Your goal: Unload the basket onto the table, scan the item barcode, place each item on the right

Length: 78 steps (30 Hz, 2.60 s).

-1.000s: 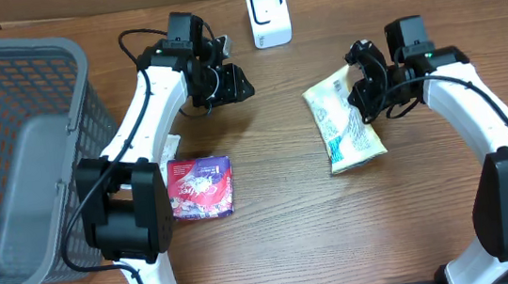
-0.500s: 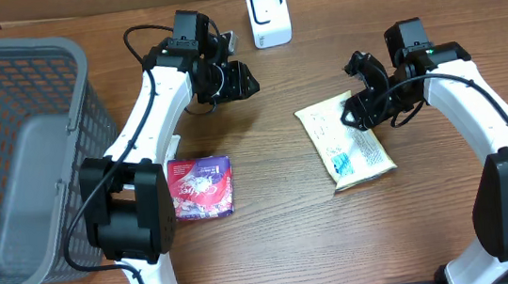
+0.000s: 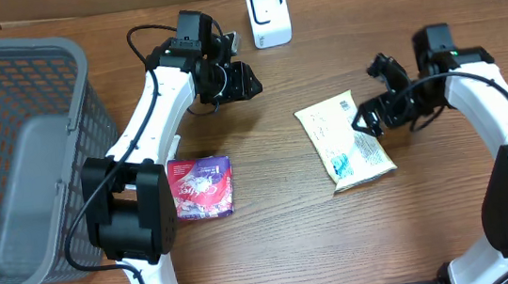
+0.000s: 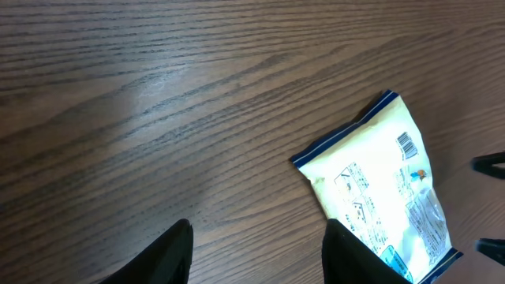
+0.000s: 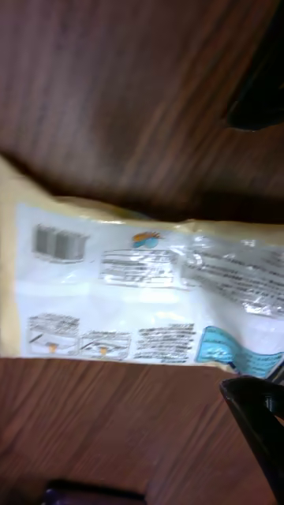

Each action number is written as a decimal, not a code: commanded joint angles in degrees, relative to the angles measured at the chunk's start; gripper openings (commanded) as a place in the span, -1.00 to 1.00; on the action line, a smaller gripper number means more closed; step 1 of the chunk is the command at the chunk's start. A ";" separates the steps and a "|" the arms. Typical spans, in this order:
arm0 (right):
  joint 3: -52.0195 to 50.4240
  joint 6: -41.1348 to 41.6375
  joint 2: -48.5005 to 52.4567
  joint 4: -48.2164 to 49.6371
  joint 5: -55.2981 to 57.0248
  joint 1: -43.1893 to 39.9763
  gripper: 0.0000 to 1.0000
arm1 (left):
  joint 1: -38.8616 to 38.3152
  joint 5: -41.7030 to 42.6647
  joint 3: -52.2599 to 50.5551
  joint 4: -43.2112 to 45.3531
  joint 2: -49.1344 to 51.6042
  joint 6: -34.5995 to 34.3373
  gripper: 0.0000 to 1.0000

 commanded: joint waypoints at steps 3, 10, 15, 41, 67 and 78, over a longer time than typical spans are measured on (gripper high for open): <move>-5.88 -1.07 0.81 2.01 -7.39 -2.71 1.00 | -0.22 -0.15 1.22 0.04 -0.13 -1.95 -0.08; -10.10 1.33 1.64 4.61 -7.52 -1.64 1.00 | -0.22 -0.15 1.22 -0.04 -0.13 -1.95 0.33; -11.89 3.96 3.41 8.44 -7.56 -0.81 1.00 | -0.22 -0.35 1.22 -0.50 -0.13 -1.92 1.00; -12.00 6.95 14.38 20.50 -13.27 4.55 -0.92 | -0.17 -4.26 1.22 -4.59 -0.13 -1.92 1.00; 12.35 -2.64 -9.05 -8.33 3.65 14.21 -0.92 | -0.04 -10.56 5.92 -2.80 -0.24 -2.34 1.00; 12.33 -1.70 -13.70 -6.27 10.32 18.95 -0.92 | 0.72 -15.19 7.19 -2.64 -0.96 -3.02 1.00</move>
